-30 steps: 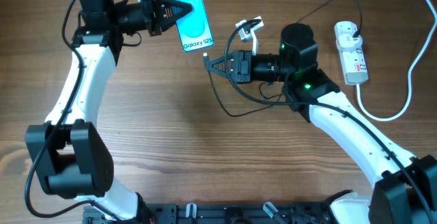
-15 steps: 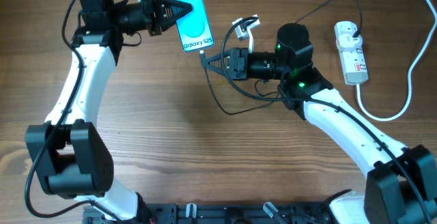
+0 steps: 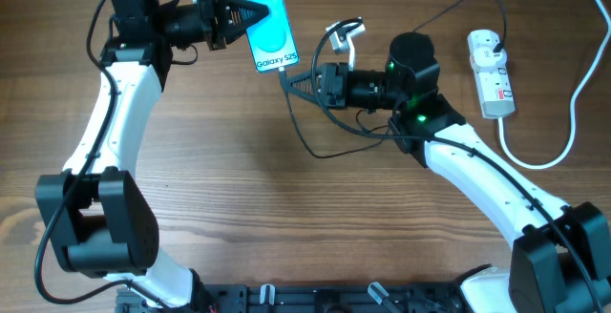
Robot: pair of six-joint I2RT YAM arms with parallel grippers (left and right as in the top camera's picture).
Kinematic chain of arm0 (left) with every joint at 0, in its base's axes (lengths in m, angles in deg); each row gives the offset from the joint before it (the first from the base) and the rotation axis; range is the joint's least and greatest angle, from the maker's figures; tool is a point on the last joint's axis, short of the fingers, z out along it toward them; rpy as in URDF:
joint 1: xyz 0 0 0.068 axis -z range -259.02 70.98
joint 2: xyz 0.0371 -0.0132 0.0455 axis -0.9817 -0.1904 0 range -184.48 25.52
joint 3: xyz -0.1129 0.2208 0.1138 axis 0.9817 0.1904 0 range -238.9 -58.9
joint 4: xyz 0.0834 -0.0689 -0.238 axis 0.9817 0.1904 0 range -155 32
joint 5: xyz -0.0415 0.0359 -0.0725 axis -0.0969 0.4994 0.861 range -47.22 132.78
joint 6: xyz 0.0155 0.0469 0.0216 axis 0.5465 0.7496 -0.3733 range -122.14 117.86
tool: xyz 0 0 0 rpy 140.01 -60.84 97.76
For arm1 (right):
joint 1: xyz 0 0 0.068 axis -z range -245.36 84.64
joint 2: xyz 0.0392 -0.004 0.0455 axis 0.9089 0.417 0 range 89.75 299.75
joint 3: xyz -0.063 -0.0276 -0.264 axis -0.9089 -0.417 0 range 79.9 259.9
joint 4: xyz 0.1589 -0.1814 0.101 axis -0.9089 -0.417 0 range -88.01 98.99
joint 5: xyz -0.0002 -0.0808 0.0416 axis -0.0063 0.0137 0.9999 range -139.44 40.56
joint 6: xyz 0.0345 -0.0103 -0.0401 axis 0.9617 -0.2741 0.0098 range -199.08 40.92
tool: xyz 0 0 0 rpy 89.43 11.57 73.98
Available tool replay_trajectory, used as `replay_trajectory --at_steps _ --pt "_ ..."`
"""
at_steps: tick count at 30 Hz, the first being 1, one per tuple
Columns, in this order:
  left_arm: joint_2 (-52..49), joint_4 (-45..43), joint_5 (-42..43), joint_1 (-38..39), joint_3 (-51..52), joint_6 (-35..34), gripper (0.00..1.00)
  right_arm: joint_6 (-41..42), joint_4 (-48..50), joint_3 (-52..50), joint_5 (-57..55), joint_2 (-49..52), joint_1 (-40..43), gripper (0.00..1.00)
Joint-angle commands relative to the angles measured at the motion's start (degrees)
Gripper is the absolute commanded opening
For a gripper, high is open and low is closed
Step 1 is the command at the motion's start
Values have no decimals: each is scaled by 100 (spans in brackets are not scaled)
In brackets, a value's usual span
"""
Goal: Plug charger to phone and switch on socket
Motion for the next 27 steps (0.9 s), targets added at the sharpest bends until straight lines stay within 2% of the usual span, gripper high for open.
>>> replay_trajectory --at_steps 1,5,9,13,27 --pt "109 -48 76 -24 -83 -31 4 289 52 28 245 98 -28 4" --pt "109 -216 269 -24 -83 -33 4 669 590 26 614 420 -28 4" --pt "118 -236 289 -26 -83 -33 4 721 929 26 796 763 -28 4" --pt "118 -236 310 -26 -83 -35 4 719 1735 26 1156 761 -24 4" --pt "118 -236 306 -26 -83 -101 4 811 1725 -63 1029 761 267 4"
